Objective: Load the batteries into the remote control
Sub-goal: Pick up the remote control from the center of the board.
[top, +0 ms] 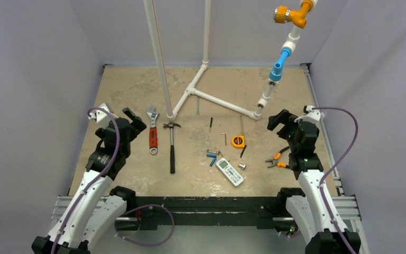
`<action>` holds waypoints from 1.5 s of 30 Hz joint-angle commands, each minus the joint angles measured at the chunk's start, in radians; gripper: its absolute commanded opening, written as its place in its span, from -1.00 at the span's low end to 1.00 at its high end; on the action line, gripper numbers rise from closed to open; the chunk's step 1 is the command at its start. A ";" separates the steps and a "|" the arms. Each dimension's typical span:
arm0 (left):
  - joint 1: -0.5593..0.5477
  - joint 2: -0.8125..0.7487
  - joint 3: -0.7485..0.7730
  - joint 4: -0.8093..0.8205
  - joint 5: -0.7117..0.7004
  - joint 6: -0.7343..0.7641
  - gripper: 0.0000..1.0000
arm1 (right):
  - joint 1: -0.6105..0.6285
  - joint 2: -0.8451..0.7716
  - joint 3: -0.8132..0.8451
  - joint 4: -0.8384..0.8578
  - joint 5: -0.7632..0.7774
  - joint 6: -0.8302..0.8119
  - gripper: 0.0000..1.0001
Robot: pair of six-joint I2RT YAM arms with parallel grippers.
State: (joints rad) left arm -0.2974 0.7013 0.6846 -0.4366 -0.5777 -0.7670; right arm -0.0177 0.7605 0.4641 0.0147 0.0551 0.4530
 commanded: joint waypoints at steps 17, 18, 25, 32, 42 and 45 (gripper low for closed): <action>-0.018 -0.141 -0.080 -0.245 0.477 -0.063 0.93 | 0.548 -0.109 0.069 -0.343 0.256 0.155 0.96; -0.020 -0.149 -0.084 -0.231 0.491 -0.051 0.91 | 0.646 -0.063 0.082 -0.336 0.336 0.159 0.96; -0.040 -0.197 -0.066 -0.218 0.595 -0.009 0.82 | 1.171 0.231 0.211 -0.343 0.649 0.175 0.97; -0.098 -0.248 -0.099 -0.214 0.652 -0.011 0.76 | 1.191 0.223 0.119 -0.330 0.509 0.171 0.81; -0.163 -0.191 -0.132 -0.128 0.684 -0.008 0.71 | 1.191 0.245 0.062 -0.396 0.384 0.251 0.58; -0.170 -0.176 -0.134 -0.116 0.684 -0.008 0.70 | 1.191 0.260 0.047 -0.406 0.377 0.289 0.58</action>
State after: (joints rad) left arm -0.4541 0.5117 0.5514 -0.6205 0.0902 -0.7921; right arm 1.1713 1.0054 0.5339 -0.3614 0.4583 0.6651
